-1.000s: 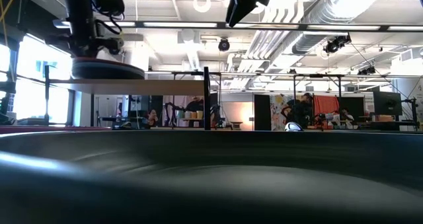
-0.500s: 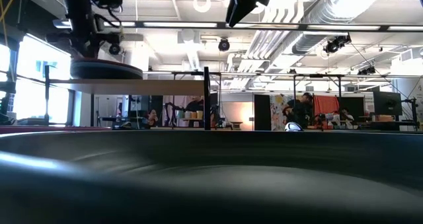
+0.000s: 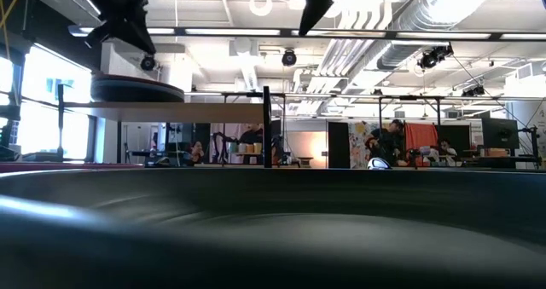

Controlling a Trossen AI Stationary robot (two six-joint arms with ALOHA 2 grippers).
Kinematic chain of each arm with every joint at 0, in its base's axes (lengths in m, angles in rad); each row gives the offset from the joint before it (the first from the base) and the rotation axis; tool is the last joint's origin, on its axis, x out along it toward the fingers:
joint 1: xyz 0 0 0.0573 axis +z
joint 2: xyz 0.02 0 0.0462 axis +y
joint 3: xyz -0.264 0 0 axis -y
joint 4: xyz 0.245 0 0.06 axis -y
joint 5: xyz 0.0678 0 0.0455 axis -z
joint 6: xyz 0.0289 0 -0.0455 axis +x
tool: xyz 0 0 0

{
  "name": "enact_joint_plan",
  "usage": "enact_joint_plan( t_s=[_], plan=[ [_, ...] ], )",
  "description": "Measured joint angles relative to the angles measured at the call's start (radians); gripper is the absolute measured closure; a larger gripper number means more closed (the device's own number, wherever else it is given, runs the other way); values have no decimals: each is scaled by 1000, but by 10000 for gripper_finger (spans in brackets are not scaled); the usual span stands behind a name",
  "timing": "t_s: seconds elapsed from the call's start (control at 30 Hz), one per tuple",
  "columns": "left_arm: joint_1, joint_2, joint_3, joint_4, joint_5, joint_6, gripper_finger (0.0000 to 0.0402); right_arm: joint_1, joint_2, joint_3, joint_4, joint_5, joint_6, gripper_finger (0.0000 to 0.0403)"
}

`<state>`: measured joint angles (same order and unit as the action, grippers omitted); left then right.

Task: Place and stack plates onto a shelf
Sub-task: Put the bottom black plate on the shelf

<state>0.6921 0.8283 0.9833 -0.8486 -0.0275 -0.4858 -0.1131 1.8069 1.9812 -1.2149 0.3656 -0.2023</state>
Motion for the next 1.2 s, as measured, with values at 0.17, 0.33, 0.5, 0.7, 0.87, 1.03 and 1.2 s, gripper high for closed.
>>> enact_joint_plan(
  t_s=[0.17,0.33,0.5,0.7,0.87,1.03,1.2],
  plan=[
    [-93,-30,0,-2,138,37,401,17,0,0,-46,-194,272,261],
    [-211,-32,0,-2,199,52,401,66,9,1,-65,-295,476,261],
    [-337,-14,-1,-2,205,97,401,151,46,1,-83,-313,627,261],
    [-479,-1,-1,-1,206,104,401,264,120,1,-83,-312,749,261],
    [-579,4,-1,-2,205,105,401,342,195,1,-82,-311,830,261],
    [-656,3,-1,-3,205,95,401,401,261,0,-75,-315,926,261],
    [-719,3,-1,-4,205,95,401,442,316,0,-75,-315,965,261]
  ],
)
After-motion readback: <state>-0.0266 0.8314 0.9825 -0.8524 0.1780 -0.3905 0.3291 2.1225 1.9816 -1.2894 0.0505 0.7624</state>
